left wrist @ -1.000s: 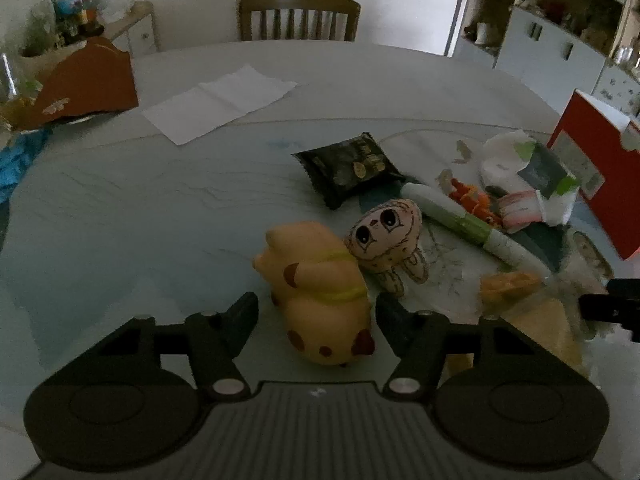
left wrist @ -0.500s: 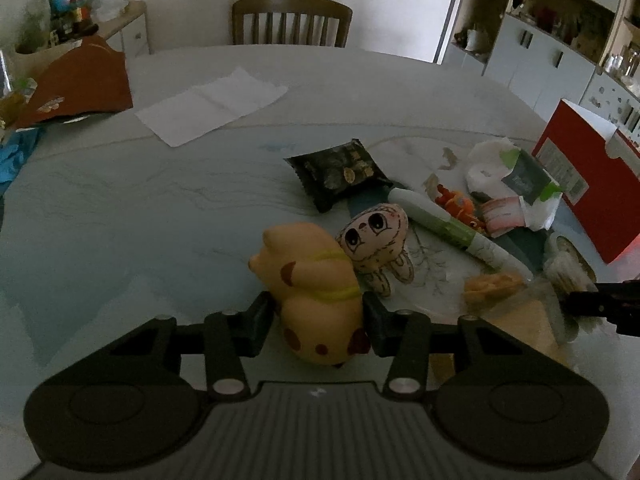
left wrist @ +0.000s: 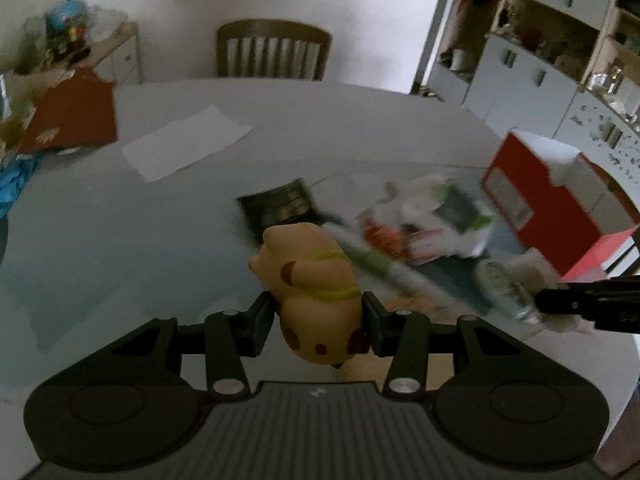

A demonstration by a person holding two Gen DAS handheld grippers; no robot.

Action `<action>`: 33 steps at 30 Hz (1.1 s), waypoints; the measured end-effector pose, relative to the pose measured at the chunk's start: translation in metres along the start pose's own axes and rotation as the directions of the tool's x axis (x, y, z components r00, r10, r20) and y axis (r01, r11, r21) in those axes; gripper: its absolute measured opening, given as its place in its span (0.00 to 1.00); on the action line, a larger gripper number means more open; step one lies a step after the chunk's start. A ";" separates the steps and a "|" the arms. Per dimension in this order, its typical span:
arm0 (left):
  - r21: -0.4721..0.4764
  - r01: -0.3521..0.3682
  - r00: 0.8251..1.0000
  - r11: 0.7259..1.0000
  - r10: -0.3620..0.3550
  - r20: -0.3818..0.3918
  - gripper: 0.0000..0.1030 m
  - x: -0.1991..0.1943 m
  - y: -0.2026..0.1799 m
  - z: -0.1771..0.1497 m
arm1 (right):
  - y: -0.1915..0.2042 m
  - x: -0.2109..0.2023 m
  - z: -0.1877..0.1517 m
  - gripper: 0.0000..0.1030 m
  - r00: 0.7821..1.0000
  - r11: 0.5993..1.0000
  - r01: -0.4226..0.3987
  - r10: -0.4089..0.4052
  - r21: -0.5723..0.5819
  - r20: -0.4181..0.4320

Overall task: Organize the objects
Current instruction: 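Carry the plush and swab bag into the red box and release both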

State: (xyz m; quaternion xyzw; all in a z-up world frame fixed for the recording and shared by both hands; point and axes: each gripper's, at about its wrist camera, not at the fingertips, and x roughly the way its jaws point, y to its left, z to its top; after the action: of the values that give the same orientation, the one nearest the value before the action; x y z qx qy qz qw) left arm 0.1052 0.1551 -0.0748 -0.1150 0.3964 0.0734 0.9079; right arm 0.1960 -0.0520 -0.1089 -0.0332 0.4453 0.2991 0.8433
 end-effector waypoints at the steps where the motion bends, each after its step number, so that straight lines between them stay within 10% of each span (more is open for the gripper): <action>1: 0.008 0.009 1.000 1.000 -0.009 0.007 0.45 -0.003 -0.008 0.003 | -0.003 -0.005 0.001 0.26 1.000 1.000 -0.007 0.007 -0.003 0.005; 33: 0.284 0.195 0.979 0.939 -0.205 0.003 0.45 0.045 -0.251 0.079 | -0.162 -0.077 0.050 0.26 0.977 0.993 0.113 -0.115 0.018 0.178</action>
State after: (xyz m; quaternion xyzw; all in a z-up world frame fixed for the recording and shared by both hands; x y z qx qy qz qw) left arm 0.2469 -0.0633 -0.0179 -0.0230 0.3745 -0.0746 0.9239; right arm 0.2862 -0.2050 -0.0533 -0.0285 0.3661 0.2504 0.8958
